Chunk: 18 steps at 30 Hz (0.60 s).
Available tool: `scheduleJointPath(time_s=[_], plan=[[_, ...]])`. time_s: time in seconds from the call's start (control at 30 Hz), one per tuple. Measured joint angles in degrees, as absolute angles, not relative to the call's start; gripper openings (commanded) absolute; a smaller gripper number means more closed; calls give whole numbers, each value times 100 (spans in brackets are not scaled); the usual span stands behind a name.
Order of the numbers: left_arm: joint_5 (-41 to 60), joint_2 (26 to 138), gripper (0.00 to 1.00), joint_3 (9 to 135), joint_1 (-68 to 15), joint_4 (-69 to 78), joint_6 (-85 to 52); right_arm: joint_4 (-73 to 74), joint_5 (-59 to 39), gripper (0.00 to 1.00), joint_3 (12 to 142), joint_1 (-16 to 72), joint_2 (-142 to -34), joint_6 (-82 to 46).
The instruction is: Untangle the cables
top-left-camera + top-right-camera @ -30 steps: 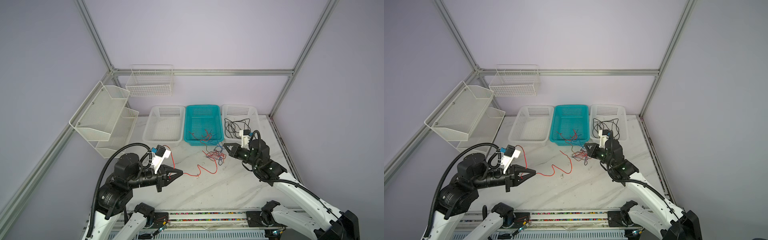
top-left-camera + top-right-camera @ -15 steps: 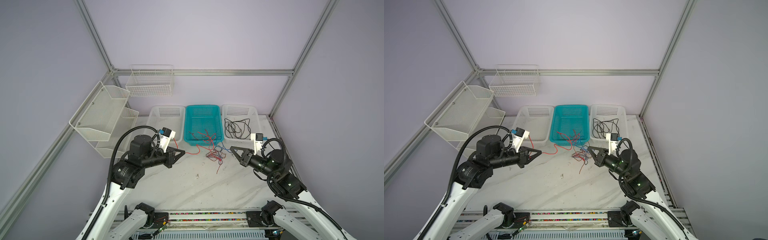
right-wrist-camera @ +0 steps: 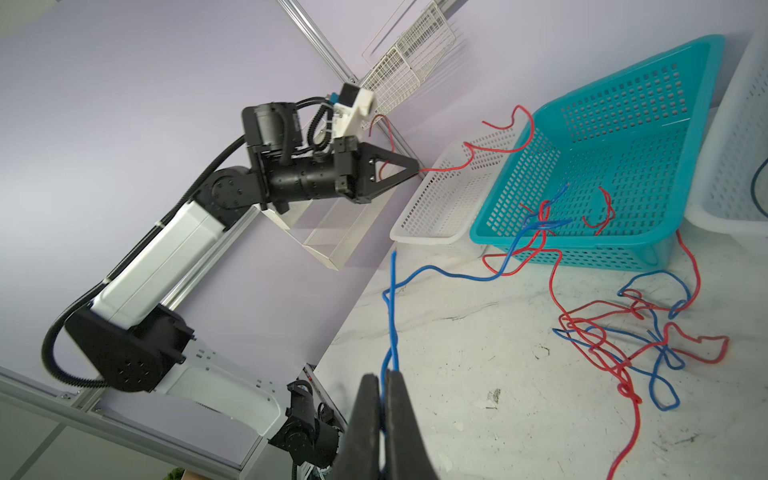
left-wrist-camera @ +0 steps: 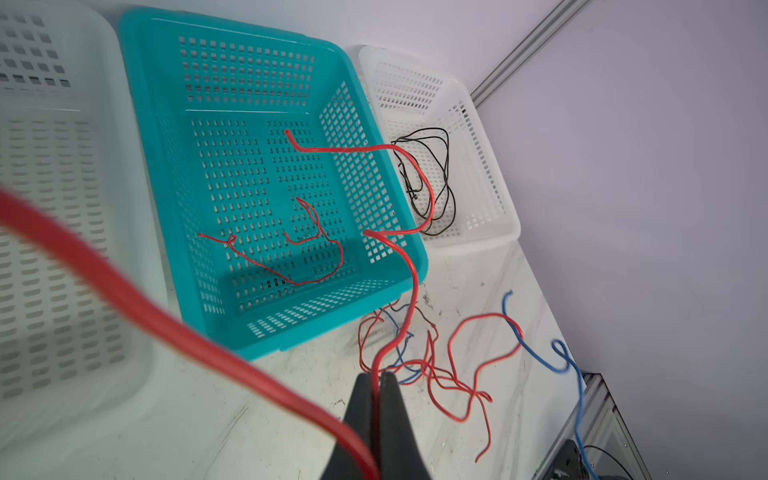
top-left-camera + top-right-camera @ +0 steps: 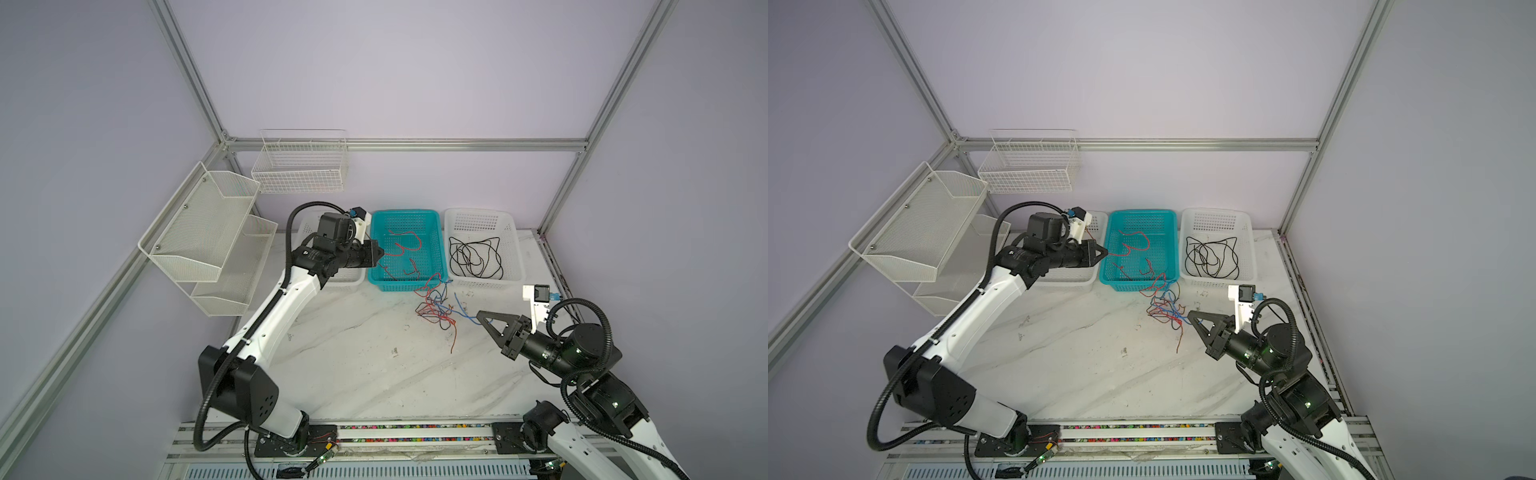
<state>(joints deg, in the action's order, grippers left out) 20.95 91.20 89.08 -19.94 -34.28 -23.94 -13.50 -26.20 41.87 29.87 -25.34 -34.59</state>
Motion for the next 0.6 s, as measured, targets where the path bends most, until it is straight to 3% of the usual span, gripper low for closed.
scheduleJointPath(time_s=[0.3, 0.47, 0.6], plan=[[2252, 10890, 1, 9647, -1994, -3389, -2624, -1400, -2867, 0, 4340, 2987, -2425, -3387], [2294, 11351, 10, 9843, -2034, -3395, -2696, -1398, -2947, 0, 4340, 2987, -2359, -3391], [2300, 11485, 26, 9981, -2147, -3393, -2722, -1398, -2976, 0, 4340, 2987, -2320, -3393]])
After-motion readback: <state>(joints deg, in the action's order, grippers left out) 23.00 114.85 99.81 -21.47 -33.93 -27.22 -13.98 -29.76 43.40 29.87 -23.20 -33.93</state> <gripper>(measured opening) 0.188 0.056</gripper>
